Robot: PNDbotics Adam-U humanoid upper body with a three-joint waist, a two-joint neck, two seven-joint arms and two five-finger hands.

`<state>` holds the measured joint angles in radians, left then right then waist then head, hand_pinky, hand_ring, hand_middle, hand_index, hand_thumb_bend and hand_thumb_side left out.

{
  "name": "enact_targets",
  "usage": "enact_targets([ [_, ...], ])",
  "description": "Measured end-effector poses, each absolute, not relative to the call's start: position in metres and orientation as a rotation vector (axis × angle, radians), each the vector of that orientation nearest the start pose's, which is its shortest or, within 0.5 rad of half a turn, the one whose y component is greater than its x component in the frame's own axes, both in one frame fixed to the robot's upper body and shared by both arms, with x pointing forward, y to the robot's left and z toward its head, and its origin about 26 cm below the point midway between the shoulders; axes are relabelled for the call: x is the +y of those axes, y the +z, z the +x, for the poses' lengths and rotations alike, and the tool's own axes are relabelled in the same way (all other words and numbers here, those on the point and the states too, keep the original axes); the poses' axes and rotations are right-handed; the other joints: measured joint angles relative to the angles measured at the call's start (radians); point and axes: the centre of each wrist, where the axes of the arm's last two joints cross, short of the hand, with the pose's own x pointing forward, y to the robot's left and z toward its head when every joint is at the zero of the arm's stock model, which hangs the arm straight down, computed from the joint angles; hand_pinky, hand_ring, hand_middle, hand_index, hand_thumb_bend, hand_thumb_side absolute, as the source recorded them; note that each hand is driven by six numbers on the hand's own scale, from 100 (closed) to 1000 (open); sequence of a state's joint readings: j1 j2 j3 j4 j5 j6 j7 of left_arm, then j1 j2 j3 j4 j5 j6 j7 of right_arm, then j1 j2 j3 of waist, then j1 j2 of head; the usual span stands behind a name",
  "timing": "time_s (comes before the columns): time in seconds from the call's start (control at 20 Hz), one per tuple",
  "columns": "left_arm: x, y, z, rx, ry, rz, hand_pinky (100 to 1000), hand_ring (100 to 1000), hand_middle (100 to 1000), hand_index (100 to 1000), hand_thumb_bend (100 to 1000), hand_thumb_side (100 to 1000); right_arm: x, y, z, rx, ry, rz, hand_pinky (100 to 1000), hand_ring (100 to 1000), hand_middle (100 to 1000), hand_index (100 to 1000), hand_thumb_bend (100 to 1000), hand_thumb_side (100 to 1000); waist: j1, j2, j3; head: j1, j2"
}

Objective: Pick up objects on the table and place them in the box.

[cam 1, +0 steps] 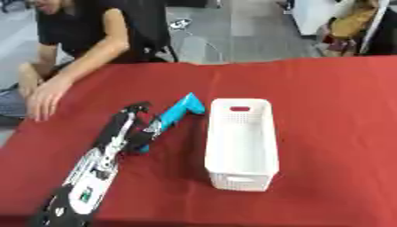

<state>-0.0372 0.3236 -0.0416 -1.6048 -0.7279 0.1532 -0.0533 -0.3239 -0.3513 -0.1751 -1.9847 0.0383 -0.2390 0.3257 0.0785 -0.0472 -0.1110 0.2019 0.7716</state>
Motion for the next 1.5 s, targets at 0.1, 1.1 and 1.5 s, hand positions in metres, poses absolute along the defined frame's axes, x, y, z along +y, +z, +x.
enact_targets([
  [0.1,0.309,0.027,0.285,-1.317,-0.825,0.815,759,731,846,877,189,748,-0.305,0.221,0.3,-2.428,0.738,-0.244,814,880,866,996,100,924,0.0,0.0,0.0,0.0,0.0],
  [1.1,0.313,0.025,0.285,-1.181,-0.841,0.85,798,746,822,890,272,934,-0.305,0.221,0.3,-2.427,0.74,-0.243,814,879,865,996,100,923,0.0,0.0,0.0,0.0,0.0],
  [1.5,0.317,0.012,0.285,-1.063,-0.898,0.72,809,753,821,890,309,996,-0.305,0.221,0.3,-2.428,0.743,-0.243,814,880,865,996,100,923,0.0,0.0,0.0,0.0,0.0],
])
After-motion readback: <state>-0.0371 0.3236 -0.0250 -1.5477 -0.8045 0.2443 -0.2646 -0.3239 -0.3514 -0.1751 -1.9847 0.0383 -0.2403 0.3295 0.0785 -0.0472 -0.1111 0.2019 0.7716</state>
